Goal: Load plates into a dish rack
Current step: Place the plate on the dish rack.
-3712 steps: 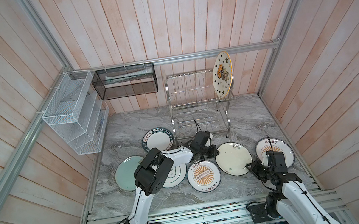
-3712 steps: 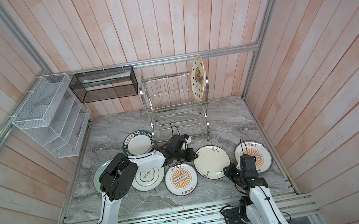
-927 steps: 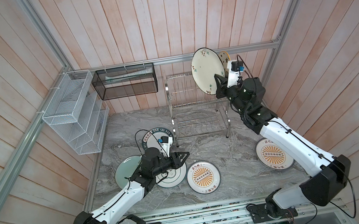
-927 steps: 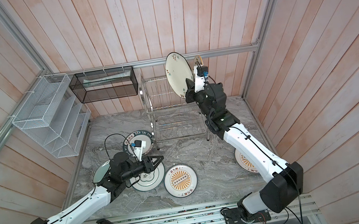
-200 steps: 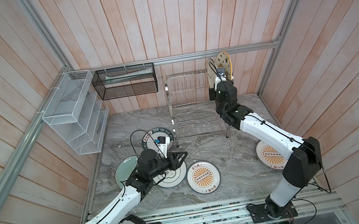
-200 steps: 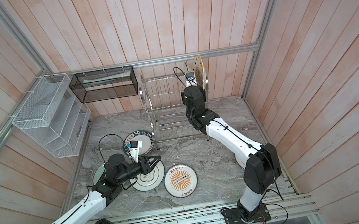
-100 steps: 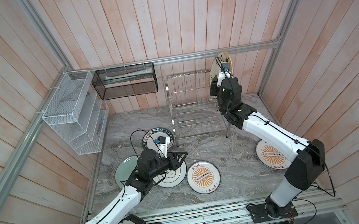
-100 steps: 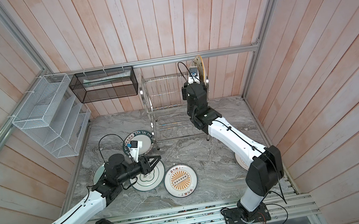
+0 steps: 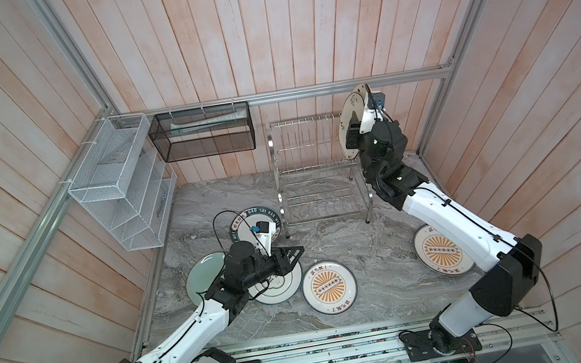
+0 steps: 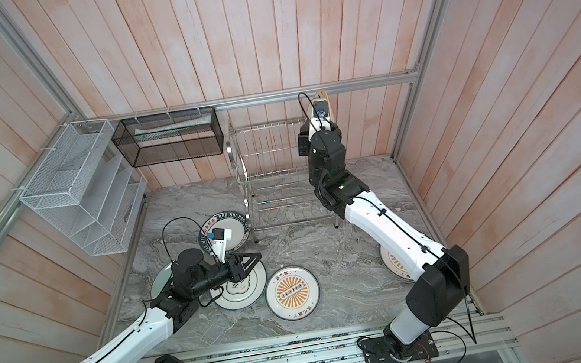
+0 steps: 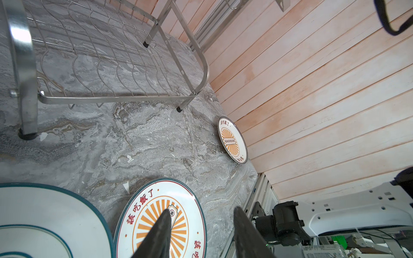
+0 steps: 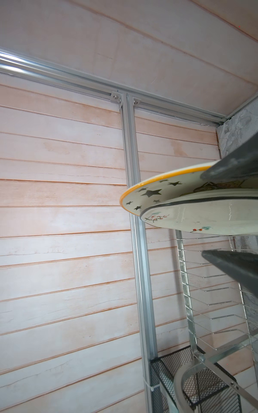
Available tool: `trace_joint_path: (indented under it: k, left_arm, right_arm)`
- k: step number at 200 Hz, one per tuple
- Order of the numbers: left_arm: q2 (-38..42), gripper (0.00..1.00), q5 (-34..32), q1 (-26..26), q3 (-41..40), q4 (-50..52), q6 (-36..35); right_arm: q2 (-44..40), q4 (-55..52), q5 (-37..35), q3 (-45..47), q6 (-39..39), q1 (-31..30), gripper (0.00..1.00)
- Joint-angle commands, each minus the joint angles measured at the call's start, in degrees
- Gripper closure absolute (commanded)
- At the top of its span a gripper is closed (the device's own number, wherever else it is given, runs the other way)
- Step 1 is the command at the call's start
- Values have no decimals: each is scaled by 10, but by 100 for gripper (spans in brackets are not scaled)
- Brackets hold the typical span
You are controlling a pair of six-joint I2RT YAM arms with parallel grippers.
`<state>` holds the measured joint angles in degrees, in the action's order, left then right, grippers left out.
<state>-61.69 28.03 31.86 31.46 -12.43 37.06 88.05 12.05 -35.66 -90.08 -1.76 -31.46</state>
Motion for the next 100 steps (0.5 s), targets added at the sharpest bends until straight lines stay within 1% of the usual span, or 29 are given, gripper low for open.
trace_joint_path:
  k: [1, 26, 50, 85, 100]
  left_arm:
    - [-6, 53, -4, 2, 4, -7, -8]
    - [-10, 53, -10, 2, 8, -6, -6]
    - [-12, 53, -12, 2, 13, -8, -5]
    - [-10, 53, -23, 2, 19, -3, -6]
    - [-7, 53, -28, 2, 19, -3, -7]
  right_arm:
    - [-27, 14, 19, -5, -7, -3, 49]
    - [-56, 13, 42, 6, -8, -3, 47]
    - [-92, 25, 80, 35, -14, -1, 42]
    - [-135, 20, 126, 67, -23, 3, 39]
    - [-159, 15, 176, 88, -28, 9, 38]
